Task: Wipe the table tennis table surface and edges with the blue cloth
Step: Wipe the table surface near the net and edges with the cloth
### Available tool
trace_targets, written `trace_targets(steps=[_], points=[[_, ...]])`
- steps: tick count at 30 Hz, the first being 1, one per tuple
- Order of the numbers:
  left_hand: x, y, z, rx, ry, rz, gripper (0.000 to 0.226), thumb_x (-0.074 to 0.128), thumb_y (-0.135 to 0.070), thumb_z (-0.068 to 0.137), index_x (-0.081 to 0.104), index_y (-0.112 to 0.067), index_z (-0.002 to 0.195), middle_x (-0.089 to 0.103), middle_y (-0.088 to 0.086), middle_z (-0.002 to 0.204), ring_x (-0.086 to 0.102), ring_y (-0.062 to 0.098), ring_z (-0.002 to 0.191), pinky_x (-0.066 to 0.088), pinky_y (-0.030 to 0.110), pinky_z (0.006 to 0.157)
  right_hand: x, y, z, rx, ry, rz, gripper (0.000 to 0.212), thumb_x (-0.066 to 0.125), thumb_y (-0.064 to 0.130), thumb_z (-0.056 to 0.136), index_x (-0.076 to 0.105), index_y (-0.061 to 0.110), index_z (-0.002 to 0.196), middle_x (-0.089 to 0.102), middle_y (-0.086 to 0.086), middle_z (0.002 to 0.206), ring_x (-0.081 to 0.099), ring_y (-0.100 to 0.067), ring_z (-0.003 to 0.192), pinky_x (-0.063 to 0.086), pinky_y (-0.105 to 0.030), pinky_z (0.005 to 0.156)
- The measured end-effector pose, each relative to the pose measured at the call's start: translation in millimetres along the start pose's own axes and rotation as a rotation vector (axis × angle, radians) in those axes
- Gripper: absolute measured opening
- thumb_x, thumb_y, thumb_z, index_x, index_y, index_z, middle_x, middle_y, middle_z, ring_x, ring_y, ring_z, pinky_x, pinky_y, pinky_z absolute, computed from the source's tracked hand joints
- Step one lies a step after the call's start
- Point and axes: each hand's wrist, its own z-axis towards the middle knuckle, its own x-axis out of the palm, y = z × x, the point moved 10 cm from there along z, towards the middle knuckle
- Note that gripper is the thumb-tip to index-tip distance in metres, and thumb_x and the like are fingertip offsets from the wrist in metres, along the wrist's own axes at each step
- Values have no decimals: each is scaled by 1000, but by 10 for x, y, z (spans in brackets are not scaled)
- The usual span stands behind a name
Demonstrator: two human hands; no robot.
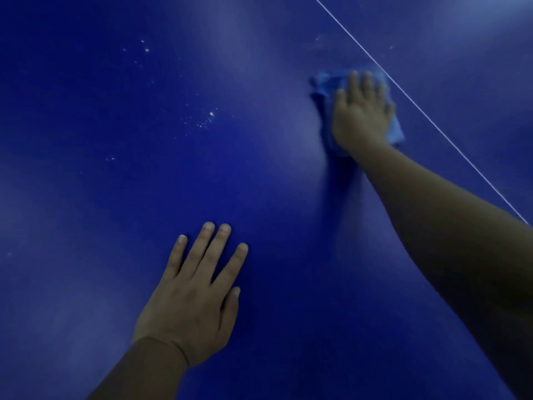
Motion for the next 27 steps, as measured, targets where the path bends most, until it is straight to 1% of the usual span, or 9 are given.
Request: trace_targets(steps=[3,5,10,12,14,17,19,24,27], points=[[13,-14,-4,9,4,-12,59,33,-39,98,35,-17,154,25,14,164,17,32,154,17,58,118,-51,-683,-46,374,-33,82,61,16,48,104,9,28,161,1,1,169,-4,-28,155,-1,-58,121],[16,-2,-2,8,13,-9,60,34,-40,98,37,-17,153,26,14,164,18,32,154,17,58,118,-83,-448,147,405,-40,119,62,16,47,103,7,26,161,-1,-1,169,-5,-31,154,-2,-60,120],[13,-7,8,1,15,17,59,34,-41,99,37,-18,153,26,13,164,19,32,153,18,57,118,103,1247,472,-252,78,30,62,14,49,104,4,26,161,-2,1,169,-5,-29,155,-2,-56,121],[6,-1,7,-6,21,12,59,34,-41,98,38,-18,153,27,13,164,20,32,153,18,57,117,115,1276,377,-393,82,-52,60,14,47,105,6,26,161,1,2,169,-3,-26,155,1,-55,122],[5,6,8,-6,25,20,60,34,-41,98,40,-18,152,28,13,163,22,33,152,19,57,117,13,750,382,-275,6,-106,58,16,43,106,10,24,161,4,0,169,1,-28,155,6,-57,121],[3,-12,12,7,23,4,60,36,-41,97,41,-17,152,29,14,162,24,33,152,19,57,116,-122,-201,423,165,-33,5,59,16,43,105,13,25,161,5,-1,169,0,-32,154,4,-61,120],[-3,-2,2,3,21,-1,60,36,-41,97,40,-18,152,30,13,162,24,33,152,19,57,116,-149,-107,462,260,-45,85,61,17,45,104,13,24,161,5,-2,169,-1,-33,154,1,-61,120],[-7,0,5,-2,26,4,59,35,-41,99,36,-19,154,24,12,165,19,31,153,19,56,117,166,1702,154,-415,6,-52,61,17,46,105,11,23,161,5,0,169,2,-31,155,4,-58,120],[6,6,-2,-5,39,0,59,34,-41,99,37,-19,154,24,12,165,18,31,154,19,56,118,233,1594,-88,-645,35,-173,58,20,43,106,17,22,160,13,-1,168,9,-28,154,13,-54,121]])
